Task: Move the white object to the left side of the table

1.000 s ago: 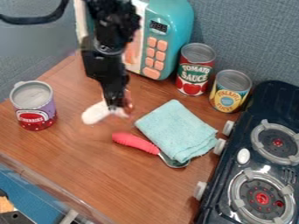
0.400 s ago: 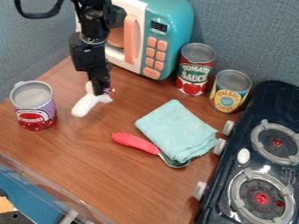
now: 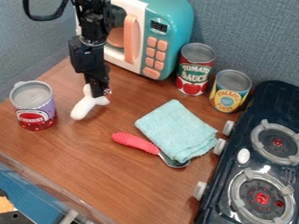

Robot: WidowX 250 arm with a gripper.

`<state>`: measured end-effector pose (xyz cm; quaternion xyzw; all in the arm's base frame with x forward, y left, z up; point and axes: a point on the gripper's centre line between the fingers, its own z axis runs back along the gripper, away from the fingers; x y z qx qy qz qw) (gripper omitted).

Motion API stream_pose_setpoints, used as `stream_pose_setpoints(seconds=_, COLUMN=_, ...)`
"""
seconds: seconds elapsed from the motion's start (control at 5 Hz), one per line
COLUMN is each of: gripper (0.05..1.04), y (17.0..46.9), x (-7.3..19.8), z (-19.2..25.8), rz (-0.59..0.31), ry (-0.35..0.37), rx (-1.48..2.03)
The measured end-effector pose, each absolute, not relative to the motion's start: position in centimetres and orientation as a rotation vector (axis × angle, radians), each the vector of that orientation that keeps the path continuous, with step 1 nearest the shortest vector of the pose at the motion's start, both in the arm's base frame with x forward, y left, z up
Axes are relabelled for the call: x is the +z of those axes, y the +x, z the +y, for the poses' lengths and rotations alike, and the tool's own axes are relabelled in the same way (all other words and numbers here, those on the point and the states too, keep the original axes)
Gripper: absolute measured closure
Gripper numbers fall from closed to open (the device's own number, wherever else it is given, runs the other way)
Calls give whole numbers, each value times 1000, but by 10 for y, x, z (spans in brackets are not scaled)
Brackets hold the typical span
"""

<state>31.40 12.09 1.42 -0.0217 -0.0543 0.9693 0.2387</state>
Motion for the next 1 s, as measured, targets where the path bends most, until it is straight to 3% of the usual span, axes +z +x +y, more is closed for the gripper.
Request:
stream_pose_setpoints(seconds=0.2, gripper=330, y=311, x=15, z=122, rz=-104, ry=-51, rx=2671)
stream_pose_setpoints(seconds=0.4, gripper=91, y=305, x=16, z=123, rz=-80, ry=-23, rx=2680)
stream_pose_setpoints(seconds=0.6, gripper=79, y=305, x=35, z=123, rz=-79, ry=-97, rx=2676)
stream_pose_setpoints(seconds=1.0, gripper=83, y=299, x=69, z=121, rz=-133, ry=-107, rx=2620)
